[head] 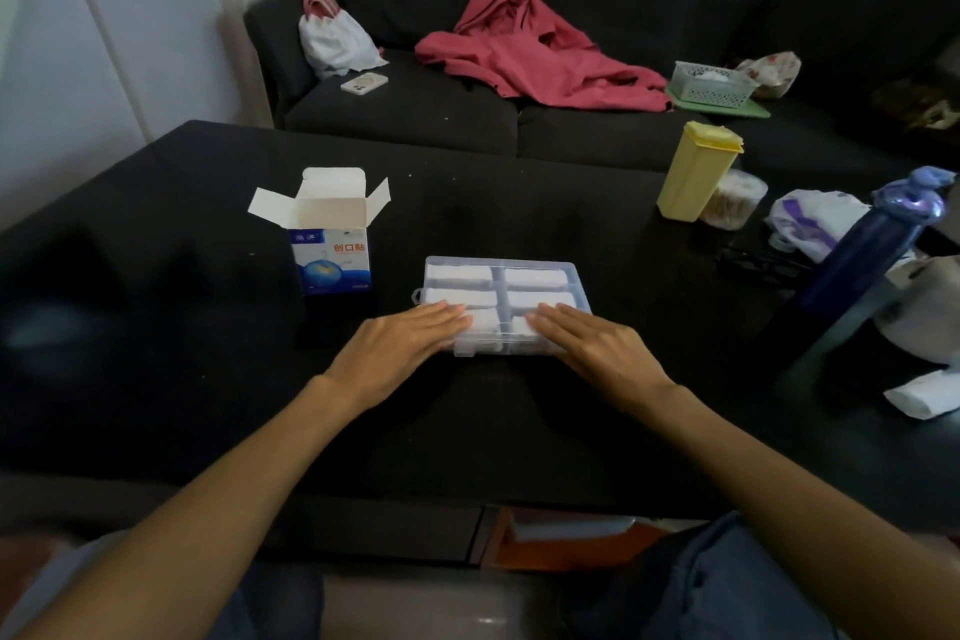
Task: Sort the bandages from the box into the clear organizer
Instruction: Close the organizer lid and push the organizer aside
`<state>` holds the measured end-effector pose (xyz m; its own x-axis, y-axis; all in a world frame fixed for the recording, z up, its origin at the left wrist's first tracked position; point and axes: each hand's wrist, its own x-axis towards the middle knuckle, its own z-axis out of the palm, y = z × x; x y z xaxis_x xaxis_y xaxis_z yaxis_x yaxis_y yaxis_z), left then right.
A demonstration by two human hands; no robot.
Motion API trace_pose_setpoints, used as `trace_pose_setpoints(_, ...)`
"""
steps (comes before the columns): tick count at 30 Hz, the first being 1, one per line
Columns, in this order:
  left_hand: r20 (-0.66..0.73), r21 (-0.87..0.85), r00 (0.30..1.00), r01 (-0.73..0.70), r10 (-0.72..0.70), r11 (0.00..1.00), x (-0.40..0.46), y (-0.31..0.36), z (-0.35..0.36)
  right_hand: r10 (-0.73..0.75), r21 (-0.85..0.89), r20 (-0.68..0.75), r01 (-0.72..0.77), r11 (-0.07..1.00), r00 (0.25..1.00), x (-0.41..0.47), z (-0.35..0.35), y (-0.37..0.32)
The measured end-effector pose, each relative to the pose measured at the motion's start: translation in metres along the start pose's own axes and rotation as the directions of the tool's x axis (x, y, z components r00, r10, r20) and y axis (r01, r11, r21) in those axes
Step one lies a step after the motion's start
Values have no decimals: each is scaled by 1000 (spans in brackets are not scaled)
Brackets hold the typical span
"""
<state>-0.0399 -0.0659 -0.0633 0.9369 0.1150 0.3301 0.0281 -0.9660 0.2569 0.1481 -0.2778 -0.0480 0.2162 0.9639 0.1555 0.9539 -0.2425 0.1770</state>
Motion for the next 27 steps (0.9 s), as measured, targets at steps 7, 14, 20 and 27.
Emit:
trace_pose_setpoints(7, -1, 34, 998, 66, -66, 997, -1, 9, -1, 100, 355, 115, -135, 925, 988, -3, -4, 5)
trace_pose_setpoints(14, 2, 33, 989, 151, -151, 988, 9, 20, -2, 63, 252, 199, -113, 961, 978, 12, -23, 21)
trace_pose_setpoints(20, 68, 8, 987, 144, -144, 990, 9, 25, -2, 70, 184, 213, -110, 977, 975, 4, -18, 14)
trace_pose_setpoints(27, 107, 105, 993, 29, -40, 994, 11, 19, -2, 54, 185, 219, -96, 978, 974, 7, -21, 16)
